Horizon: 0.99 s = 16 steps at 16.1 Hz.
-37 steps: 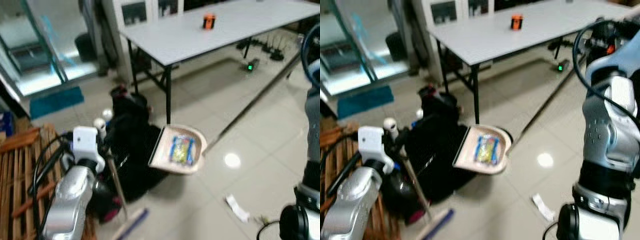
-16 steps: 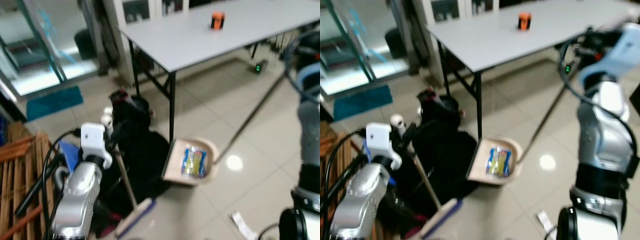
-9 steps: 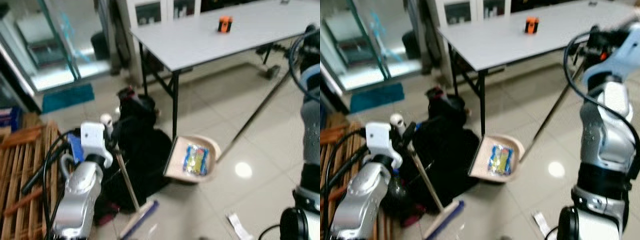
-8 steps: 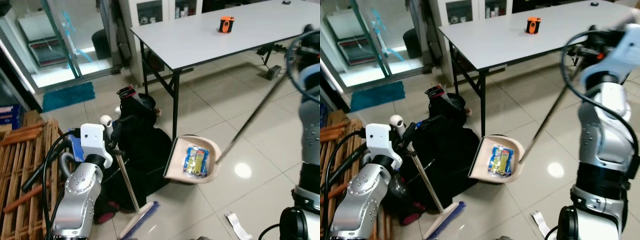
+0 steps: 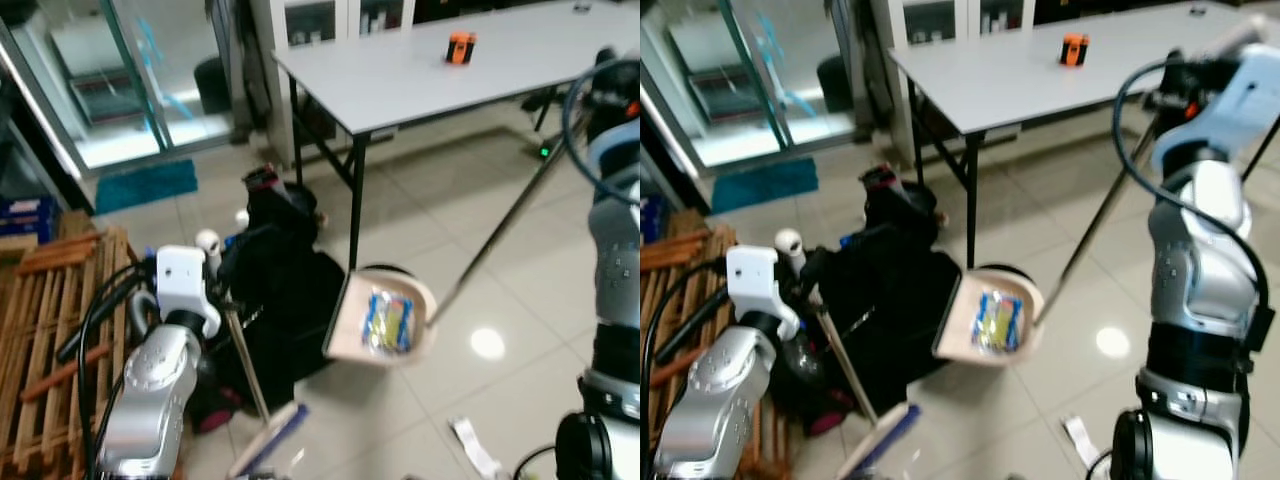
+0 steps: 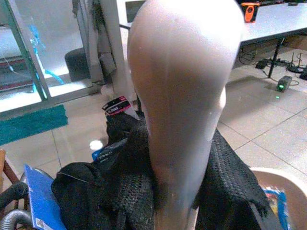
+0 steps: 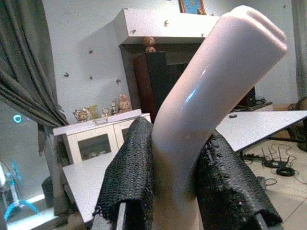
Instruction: Sweep floor
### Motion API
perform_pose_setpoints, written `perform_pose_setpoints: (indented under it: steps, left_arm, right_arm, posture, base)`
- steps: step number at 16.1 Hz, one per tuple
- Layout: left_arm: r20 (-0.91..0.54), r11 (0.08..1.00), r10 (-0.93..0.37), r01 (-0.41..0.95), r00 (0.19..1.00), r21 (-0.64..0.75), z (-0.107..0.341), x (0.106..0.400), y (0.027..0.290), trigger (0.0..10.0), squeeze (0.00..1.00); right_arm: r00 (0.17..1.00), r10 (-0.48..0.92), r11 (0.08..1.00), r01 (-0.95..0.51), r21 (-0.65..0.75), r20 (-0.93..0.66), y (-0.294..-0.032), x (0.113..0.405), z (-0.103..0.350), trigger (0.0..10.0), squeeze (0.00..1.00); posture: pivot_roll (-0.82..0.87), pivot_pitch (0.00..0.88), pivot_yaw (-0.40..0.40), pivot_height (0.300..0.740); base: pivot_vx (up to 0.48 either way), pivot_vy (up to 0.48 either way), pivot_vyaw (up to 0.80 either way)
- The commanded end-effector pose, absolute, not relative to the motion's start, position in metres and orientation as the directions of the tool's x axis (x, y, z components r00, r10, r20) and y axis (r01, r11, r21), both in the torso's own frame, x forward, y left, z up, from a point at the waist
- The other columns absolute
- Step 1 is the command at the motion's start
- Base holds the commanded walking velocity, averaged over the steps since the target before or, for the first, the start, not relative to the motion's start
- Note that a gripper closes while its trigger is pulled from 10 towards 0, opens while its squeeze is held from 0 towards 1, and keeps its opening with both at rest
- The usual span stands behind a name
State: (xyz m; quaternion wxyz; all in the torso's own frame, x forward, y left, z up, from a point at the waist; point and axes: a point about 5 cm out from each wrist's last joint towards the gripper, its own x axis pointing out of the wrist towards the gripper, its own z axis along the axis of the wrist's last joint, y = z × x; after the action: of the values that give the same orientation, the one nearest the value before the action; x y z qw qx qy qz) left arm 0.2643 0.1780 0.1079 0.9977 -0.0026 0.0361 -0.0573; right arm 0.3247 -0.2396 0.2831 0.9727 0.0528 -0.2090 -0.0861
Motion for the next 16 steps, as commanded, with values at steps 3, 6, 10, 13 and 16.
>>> perform_pose_setpoints:
  steps: [3,6,10,13,16]
  left_arm:
    - [-0.035,0.994,-0.104,0.105,0.994,0.03,0.1183,0.2648,0.1804,10.0,0.0]
    - [-0.037,0.994,-0.107,0.108,0.994,0.033,0.1184,0.2641,0.1801,10.0,0.0]
    - [-0.044,0.993,-0.11,0.111,0.993,0.033,0.1173,0.2637,0.1799,10.0,0.0]
    - [-0.072,0.993,-0.111,0.107,0.991,-0.049,0.1147,0.2647,0.1801,10.0,0.0]
    - [-0.06,0.996,-0.093,0.092,0.994,-0.014,0.1173,0.2659,0.1836,10.0,0.0]
  right_arm:
    - [0.87,-0.18,0.981,0.123,0.15,0.459,-0.2355,0.323,0.2983,10.0,0.0]
    - [0.872,-0.178,0.981,0.122,0.149,0.456,-0.2344,0.3228,0.297,10.0,0.0]
    - [0.875,-0.175,0.982,0.12,0.147,0.451,-0.2335,0.3222,0.295,10.0,0.0]
    - [0.876,-0.175,0.982,0.122,0.146,0.449,-0.2339,0.3219,0.2949,10.0,0.0]
    - [0.876,-0.177,0.982,0.124,0.146,0.448,-0.2336,0.3213,0.2951,10.0,0.0]
  posture:
    - [0.04,0.0,0.054,0.74]
    - [0.04,0.0,0.054,0.74]
    - [0.04,0.0,0.057,0.74]
    - [0.04,0.001,0.057,0.74]
    - [0.04,0.003,0.058,0.74]
  base:
    - [0.0,-0.228,0.0]
    - [0.0,-0.365,0.0]
    - [0.0,-0.352,0.0]
    - [0.0,0.249,0.0]
    - [0.0,0.32,0.0]
